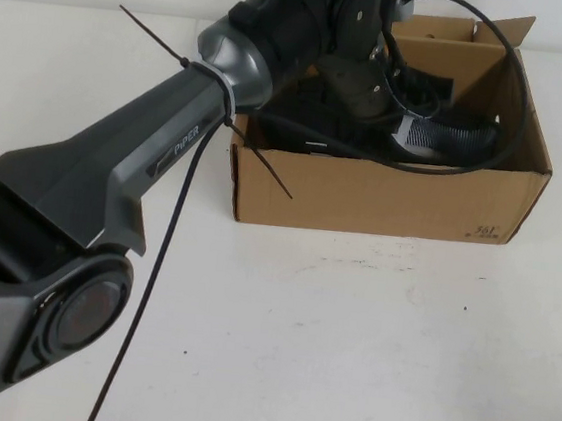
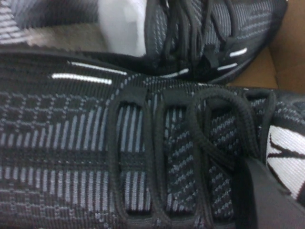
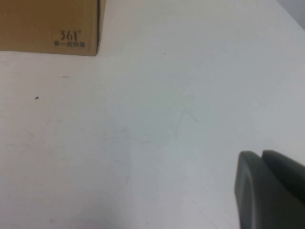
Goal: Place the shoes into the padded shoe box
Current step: Place the shoe in the shoe box
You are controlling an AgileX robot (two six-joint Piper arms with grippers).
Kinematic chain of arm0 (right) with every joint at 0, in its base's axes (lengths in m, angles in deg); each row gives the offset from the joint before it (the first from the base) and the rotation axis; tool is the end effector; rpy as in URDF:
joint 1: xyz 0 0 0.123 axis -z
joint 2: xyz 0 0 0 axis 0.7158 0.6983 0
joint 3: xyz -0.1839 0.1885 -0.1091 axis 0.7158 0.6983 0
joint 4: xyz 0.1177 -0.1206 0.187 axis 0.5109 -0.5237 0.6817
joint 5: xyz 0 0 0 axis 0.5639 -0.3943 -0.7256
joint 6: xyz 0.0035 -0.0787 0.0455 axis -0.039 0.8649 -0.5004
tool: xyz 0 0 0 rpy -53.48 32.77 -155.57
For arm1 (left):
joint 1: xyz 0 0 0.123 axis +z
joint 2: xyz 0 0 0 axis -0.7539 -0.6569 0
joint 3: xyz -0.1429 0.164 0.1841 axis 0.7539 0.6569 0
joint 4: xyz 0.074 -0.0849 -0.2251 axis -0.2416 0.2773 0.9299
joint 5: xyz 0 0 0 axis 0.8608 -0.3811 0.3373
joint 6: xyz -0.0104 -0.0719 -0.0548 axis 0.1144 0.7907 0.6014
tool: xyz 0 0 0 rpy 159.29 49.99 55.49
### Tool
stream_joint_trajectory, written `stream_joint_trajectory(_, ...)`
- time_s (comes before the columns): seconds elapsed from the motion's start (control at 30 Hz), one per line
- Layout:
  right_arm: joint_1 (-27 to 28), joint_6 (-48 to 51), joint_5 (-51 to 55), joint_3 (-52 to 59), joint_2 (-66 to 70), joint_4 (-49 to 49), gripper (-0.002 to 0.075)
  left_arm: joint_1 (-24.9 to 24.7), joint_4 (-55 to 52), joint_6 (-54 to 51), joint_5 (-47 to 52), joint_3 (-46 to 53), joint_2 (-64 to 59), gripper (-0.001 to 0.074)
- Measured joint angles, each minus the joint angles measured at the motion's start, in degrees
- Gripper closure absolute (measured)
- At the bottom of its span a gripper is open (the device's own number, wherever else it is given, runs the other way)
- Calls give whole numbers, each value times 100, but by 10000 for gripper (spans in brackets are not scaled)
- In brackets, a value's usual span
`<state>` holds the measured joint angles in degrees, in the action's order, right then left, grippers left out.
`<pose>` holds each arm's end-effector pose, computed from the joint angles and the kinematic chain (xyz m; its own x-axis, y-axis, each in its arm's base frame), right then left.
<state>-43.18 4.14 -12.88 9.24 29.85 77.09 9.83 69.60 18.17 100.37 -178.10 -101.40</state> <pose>0.0519 -0.0057 0.1692 -0.3238 -0.0489 -0.9449 0.0589 0.9957 -0.0717 0.4055 -0.3350 0.2872 -0.8378 0.0727 -0.5411 0.2915 0.8976 -0.3308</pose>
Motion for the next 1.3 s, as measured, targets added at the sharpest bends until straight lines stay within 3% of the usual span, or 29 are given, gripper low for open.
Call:
stream_joint_trajectory(0.5,0,0,0,0,-12,0,735,-42,288,-450,400,-1258,-111,725)
stream_joint_trajectory(1.3,0,0,0,0,-35,0,735,-93,186,-348,784,-1401,-595,725)
